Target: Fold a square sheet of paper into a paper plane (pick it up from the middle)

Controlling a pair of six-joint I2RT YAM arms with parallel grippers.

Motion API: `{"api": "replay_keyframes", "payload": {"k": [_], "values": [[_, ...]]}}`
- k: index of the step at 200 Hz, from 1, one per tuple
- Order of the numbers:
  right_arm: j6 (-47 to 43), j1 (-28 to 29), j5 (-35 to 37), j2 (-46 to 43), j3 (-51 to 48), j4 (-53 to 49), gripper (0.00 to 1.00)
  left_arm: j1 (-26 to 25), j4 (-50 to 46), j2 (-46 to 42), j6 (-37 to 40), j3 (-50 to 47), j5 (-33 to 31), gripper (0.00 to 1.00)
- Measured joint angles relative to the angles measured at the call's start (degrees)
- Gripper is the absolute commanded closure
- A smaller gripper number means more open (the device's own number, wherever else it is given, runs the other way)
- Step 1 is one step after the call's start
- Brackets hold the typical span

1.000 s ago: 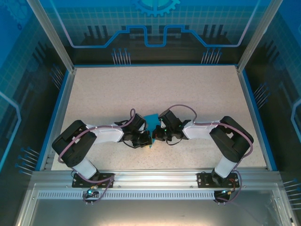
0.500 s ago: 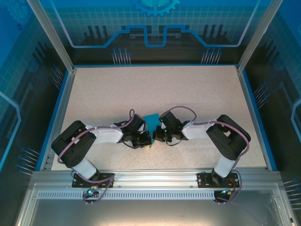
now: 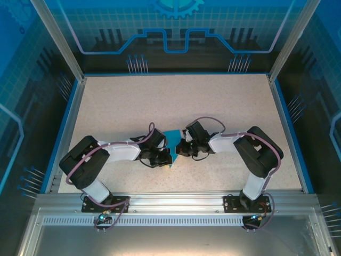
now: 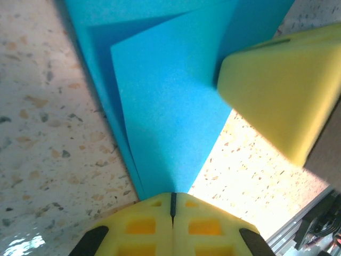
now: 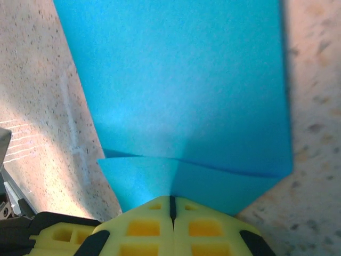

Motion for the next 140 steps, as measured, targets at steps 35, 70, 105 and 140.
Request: {"api": "replay_keyframes", "payload": {"k": [35, 70, 105, 140], "values": [[-1.7, -2.1, -1.0, 0.7, 0.9, -0.8, 1.00, -0.2, -1.0, 0.2, 1.1, 0.7, -0.4, 1.00], [-3.5, -6.3, 0.1, 0.8, 2.1, -2.1, 1.00, -0.3, -1.7, 0.2, 1.3, 1.0, -0.7, 1.00], [-5.5, -9.4, 4.0, -0.1, 3.6, -5.2, 1.00, -0.3, -3.9, -0.2, 1.4, 1.6, -1.1, 0.96], [-6.9, -9.6, 6.0, -7.2, 3.2, -8.4, 0.79, -0.4, -8.9, -3.9, 1.1, 1.7, -3.1, 0.74]]}}
